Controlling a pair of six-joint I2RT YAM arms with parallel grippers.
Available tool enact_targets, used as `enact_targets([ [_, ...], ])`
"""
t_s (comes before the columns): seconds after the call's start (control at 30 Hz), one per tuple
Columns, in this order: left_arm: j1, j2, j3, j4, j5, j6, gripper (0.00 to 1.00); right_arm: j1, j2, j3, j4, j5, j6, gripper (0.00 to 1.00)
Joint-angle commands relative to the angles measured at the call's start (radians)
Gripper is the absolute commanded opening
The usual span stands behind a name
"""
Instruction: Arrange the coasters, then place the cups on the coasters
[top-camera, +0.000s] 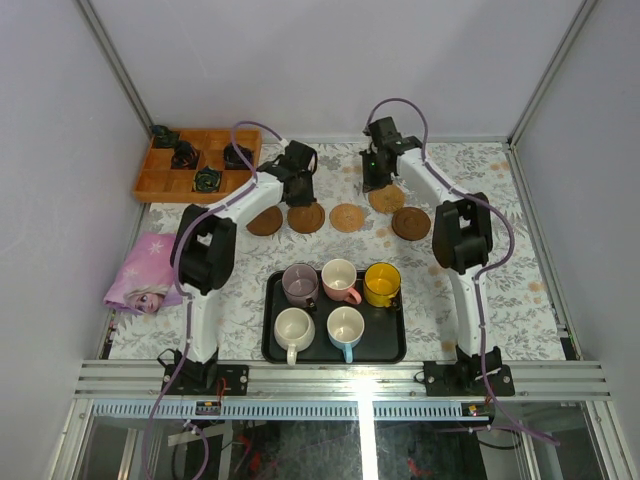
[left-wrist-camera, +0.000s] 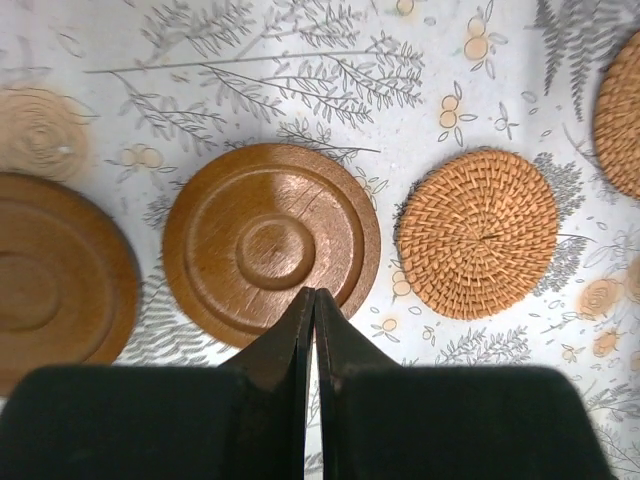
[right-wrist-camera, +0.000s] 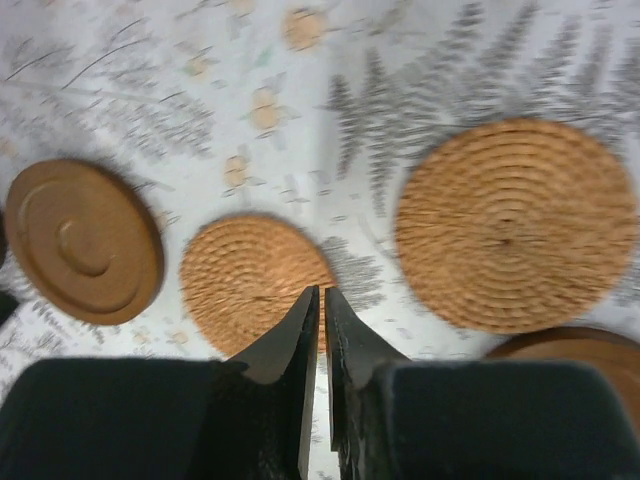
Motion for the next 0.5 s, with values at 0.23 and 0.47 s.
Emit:
enact_targets([
  [0.23,0.032,-0.163,-0.137,0.006,-0.1,0.021,0.0,-0.125,0.094,0.148,-0.07,0.092,-0.028,0.1],
  [0.47,0.039,-0.18,-0.187,0.013,-0.097,-0.007,0.0,-0.129,0.148,0.149,-0.069,0.076,-0.037,0.09],
])
